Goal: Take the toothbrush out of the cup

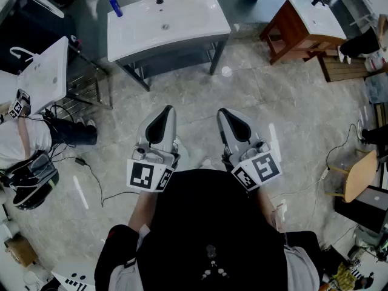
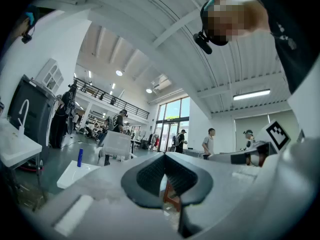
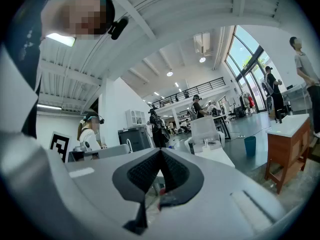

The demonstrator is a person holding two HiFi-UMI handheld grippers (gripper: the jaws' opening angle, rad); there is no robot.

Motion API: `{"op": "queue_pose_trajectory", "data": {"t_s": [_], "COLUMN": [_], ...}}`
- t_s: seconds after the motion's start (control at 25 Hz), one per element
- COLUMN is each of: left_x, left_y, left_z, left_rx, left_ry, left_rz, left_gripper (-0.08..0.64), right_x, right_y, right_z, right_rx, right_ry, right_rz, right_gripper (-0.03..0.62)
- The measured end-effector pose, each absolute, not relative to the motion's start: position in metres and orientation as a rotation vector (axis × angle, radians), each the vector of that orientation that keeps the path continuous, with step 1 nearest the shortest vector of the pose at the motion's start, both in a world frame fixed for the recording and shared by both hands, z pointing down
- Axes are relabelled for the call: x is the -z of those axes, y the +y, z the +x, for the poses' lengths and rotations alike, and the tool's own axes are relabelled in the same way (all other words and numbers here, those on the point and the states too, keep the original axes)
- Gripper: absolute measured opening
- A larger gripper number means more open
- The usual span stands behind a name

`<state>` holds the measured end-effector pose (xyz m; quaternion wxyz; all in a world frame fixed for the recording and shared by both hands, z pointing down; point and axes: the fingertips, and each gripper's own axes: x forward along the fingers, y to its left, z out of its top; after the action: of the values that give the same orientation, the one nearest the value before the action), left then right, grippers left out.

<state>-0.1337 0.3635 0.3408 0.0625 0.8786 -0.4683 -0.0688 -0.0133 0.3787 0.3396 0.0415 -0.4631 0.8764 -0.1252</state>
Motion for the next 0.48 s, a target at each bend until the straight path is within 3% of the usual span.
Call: {"op": "queue_pose_trajectory", "data": {"t_s": [0.48], "left_x": [-0.345], "left_y": [0.458], "left_z": [-0.114], "left_rx": [0.225], "left_ry": [-1.540], "left_rz": [2.577], "left_gripper": [0.002], "right_x": [-0.341], "right_y": [0.460], "right_z": [0.023], "right_rx": [0.391], "right_ry": [2.668], "right_rz": [-1.342], "right_gripper": [0.001]}}
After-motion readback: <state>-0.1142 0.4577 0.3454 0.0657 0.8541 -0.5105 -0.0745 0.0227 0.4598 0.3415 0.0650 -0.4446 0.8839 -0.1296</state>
